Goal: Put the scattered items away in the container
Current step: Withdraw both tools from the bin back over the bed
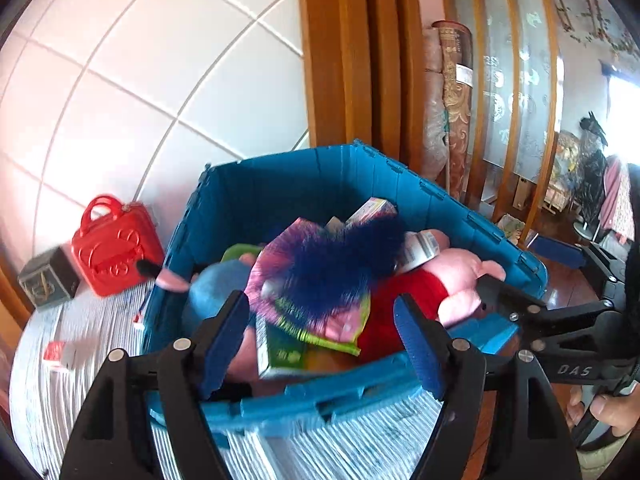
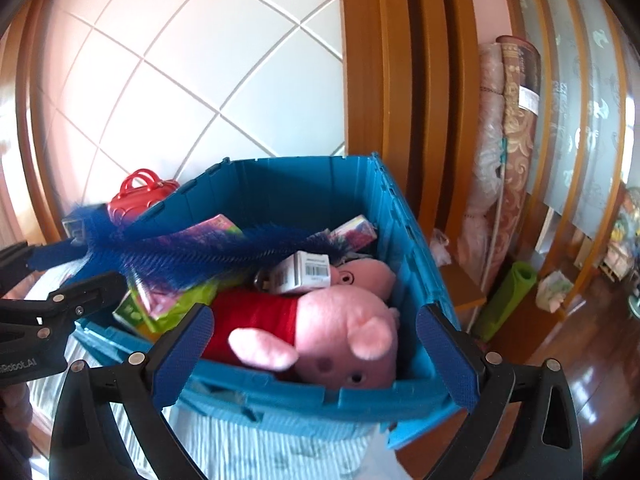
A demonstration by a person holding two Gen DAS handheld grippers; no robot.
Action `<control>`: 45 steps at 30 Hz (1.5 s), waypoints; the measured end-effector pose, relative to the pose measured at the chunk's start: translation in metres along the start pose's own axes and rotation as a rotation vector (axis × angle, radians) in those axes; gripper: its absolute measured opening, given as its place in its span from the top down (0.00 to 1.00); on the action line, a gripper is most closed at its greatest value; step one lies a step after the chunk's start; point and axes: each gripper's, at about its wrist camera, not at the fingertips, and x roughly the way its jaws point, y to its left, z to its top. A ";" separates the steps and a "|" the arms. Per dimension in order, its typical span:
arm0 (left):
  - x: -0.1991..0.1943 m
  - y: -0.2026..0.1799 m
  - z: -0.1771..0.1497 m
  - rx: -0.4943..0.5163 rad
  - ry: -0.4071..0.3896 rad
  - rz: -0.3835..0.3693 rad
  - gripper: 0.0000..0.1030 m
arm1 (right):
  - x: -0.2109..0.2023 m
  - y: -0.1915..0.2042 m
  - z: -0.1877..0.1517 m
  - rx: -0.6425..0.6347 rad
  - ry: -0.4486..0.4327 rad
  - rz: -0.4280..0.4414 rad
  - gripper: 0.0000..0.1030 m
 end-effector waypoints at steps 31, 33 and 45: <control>-0.131 0.285 -0.144 -0.237 0.001 0.106 0.28 | -0.048 0.325 -0.022 -0.162 -0.002 0.184 0.00; -0.125 0.298 -0.145 -0.259 0.001 0.111 0.28 | -0.040 0.339 -0.018 -0.180 -0.002 0.197 0.00; -0.032 0.380 -0.139 -0.380 0.095 0.292 0.28 | 0.090 0.397 -0.003 -0.256 0.058 0.367 0.00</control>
